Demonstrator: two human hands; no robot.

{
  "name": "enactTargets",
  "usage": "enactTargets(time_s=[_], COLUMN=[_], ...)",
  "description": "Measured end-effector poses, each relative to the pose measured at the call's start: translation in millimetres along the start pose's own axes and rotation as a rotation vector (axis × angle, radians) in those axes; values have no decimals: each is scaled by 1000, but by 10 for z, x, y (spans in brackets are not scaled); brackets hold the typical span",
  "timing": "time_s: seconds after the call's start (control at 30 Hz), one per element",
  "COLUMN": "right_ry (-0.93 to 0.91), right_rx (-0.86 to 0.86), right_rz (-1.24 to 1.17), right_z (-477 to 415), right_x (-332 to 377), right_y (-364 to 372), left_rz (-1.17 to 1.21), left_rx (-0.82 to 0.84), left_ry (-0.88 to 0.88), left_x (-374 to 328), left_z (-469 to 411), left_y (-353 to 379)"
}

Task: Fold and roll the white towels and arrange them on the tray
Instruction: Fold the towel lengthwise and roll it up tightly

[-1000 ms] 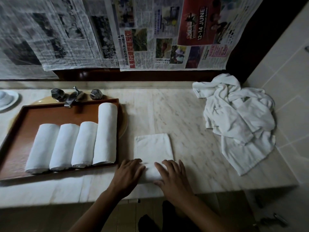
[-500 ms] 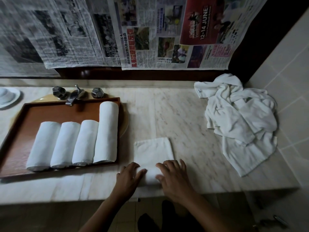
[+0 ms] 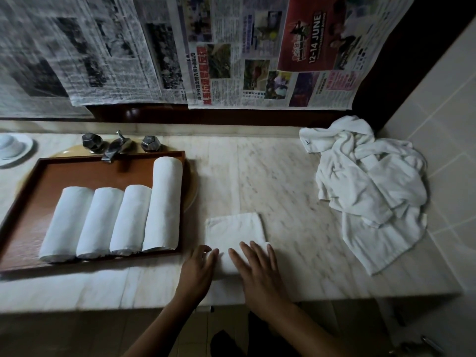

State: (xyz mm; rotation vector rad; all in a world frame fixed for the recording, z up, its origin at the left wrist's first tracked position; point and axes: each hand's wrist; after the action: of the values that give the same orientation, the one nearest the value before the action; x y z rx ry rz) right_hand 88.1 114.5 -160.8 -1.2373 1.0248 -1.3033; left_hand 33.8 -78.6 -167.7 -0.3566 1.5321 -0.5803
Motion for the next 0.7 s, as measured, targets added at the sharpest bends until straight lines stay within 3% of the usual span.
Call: enactTargets(time_s=[0.07, 0.27, 0.4, 0.53, 0.7], right_ry=[7, 0, -13, -14, -47], right_rx=[28, 93, 203, 312, 352], right_rz=[3, 24, 60, 60, 34], right_z=[-109, -459, -632, -582, -329], right_x=[-11, -40, -19, -58, -96], right_y=[-30, -199, -330, -414, -404], left_rz=[-59, -475, -596, -550, -478], left_rx=[-14, 73, 171, 226, 355], left_ry=[49, 446, 492, 517, 379], left_x=[16, -53, -54, -49, -17], left_z=[50, 87, -32, -24, 120], left_y=[7, 59, 28, -19, 9])
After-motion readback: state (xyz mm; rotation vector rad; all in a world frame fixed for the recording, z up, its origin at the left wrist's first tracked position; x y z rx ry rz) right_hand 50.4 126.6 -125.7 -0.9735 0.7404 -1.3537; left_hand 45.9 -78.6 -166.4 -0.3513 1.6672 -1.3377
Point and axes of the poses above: each hand's wrist, its own z-axis away from the middle knuckle, its own y-axis out of the palm, x = y × z, and after that the axes turned 12 degrees about y, right-handed
